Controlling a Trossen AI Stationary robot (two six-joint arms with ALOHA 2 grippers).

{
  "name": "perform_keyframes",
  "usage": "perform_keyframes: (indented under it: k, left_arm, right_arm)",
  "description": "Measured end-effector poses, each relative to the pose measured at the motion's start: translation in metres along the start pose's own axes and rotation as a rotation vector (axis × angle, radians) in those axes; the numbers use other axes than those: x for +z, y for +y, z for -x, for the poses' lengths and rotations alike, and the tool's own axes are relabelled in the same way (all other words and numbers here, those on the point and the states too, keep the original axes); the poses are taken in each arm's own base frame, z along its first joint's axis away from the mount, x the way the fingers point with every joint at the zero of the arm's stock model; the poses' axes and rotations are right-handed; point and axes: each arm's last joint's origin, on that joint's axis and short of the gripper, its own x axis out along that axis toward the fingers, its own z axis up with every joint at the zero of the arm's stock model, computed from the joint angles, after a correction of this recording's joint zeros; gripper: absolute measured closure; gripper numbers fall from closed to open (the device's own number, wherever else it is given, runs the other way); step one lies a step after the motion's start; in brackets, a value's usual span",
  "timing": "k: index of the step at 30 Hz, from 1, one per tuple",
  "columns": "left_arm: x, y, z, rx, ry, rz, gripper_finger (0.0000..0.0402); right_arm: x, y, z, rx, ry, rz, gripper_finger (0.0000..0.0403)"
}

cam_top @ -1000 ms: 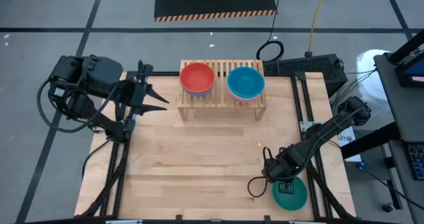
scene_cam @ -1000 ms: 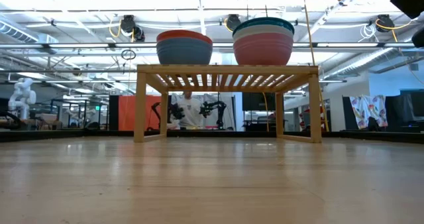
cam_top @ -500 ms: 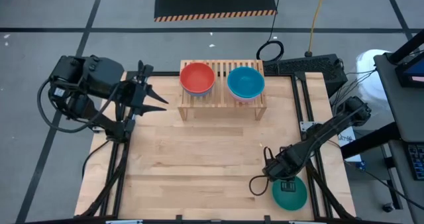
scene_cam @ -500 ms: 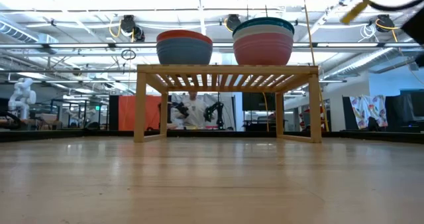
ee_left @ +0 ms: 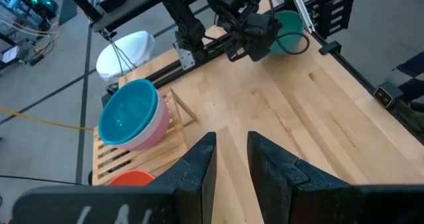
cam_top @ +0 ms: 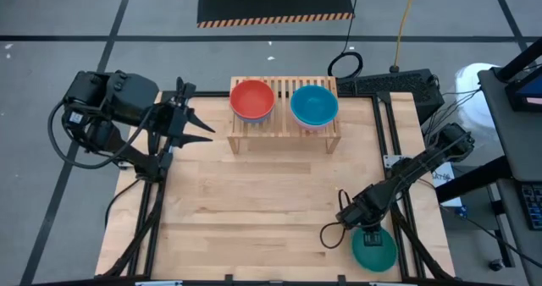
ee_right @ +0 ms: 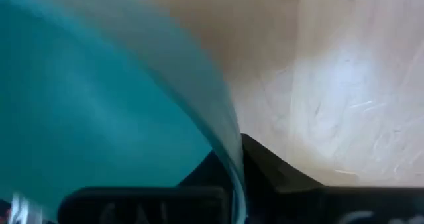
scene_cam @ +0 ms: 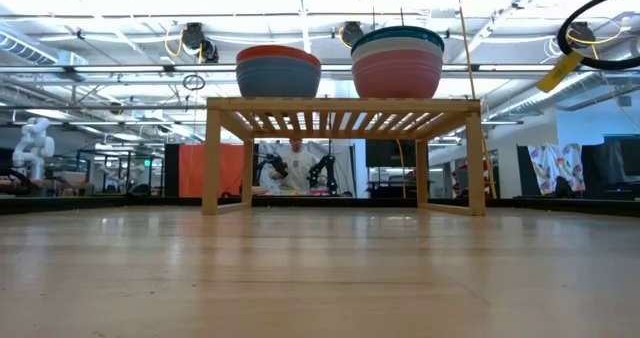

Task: Place and stack bowls onto a shelf
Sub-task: Stack the green bowl on top of the orange bowl on the shelf

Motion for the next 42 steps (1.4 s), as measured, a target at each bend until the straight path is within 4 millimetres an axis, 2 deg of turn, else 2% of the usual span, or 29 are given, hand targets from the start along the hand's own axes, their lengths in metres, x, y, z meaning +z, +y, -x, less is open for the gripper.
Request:
perform_keyframes:
  k: [8,13,18,26,31,36,42]
  left_arm:
    - [0.000,0.000,0.000,0.000,0.000,0.002,0.0309]
    - [-0.002,-0.001,0.000,-0.006,0.016,0.001,0.0309]
    - [-0.005,-0.001,0.000,0.013,0.060,0.002,0.0309]
    - [-0.010,-0.002,0.002,0.006,0.104,0.005,0.0309]
    - [-0.012,-0.003,0.009,0.010,0.095,0.019,0.0309]
    - [-0.016,-0.003,0.022,0.019,0.075,0.049,0.0309]
    - [-0.019,-0.004,0.028,0.037,0.080,0.078,0.0309]
  right_arm:
    - [0.003,-0.002,0.007,0.029,-0.033,0.012,0.0401]
    - [0.003,-0.001,0.031,0.084,-0.112,0.026,0.0402]
    - [0.002,0.006,0.074,0.114,-0.283,0.059,0.0402]
    - [-0.009,0.017,0.156,-0.075,-0.543,0.121,0.0402]
    - [-0.008,0.020,0.204,-0.178,-0.726,0.155,0.0403]
    - [0.004,0.016,0.244,-0.257,-0.828,0.229,0.0403]
    - [0.034,0.002,0.280,-0.359,-0.850,0.311,0.0403]
